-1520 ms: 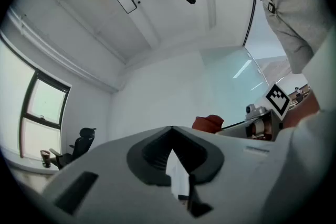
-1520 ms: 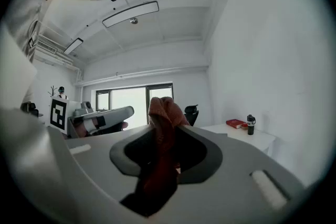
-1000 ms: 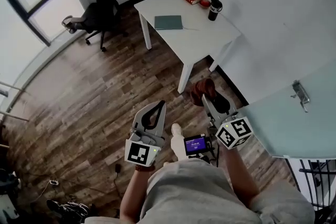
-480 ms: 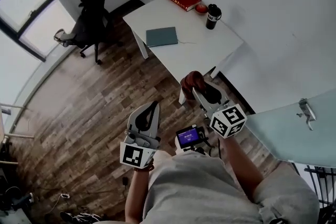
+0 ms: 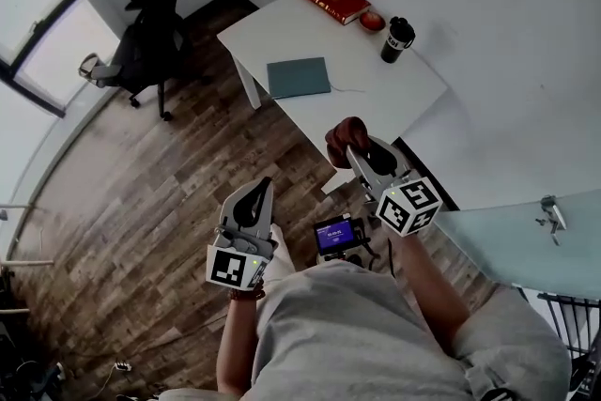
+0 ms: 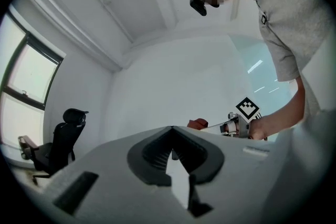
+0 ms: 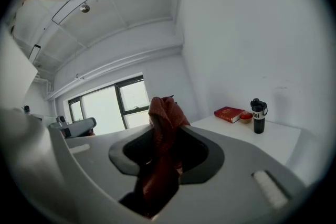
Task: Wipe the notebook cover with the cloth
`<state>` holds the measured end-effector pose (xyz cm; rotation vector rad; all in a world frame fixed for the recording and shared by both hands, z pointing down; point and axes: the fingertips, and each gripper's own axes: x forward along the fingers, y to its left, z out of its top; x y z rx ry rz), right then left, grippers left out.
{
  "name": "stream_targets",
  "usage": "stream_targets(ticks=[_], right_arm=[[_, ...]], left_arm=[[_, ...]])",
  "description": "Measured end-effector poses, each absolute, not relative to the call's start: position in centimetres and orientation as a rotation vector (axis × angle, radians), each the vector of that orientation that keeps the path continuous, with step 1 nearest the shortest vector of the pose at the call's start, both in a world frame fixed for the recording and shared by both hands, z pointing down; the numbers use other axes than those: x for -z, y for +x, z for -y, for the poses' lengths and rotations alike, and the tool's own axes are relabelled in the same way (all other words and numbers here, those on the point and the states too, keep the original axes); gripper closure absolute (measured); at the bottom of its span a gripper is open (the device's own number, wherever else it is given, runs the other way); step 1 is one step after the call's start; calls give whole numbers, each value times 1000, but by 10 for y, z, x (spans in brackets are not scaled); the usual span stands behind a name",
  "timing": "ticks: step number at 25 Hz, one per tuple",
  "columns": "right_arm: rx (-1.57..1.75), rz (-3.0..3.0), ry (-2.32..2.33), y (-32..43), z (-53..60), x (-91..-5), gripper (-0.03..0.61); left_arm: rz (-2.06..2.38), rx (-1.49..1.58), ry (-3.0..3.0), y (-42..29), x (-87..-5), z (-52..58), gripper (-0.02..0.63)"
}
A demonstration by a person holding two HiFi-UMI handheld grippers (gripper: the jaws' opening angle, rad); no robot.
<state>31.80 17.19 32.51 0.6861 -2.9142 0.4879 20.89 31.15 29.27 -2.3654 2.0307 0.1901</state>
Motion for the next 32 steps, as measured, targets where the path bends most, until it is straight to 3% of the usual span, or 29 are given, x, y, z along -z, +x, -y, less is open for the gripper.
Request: stream_targets(ticks=[8,15,23,32], right_arm=[[-499,2835,988,230,-116,-321,437],[-447,2705,1173,207,-90,-353,437],[-374,2596,1346,228,-38,-410,437],[-353,2508,1351,239,37,-486,437]], left_arm=[[-1803,-175,-2579,94,-290,-251,617],[-1687,-84,-2650,37,-314,-208,608],[-1563,213,-2791,34,-396,-155,534],[-1535,478,-2916,39,-475,-80,502]])
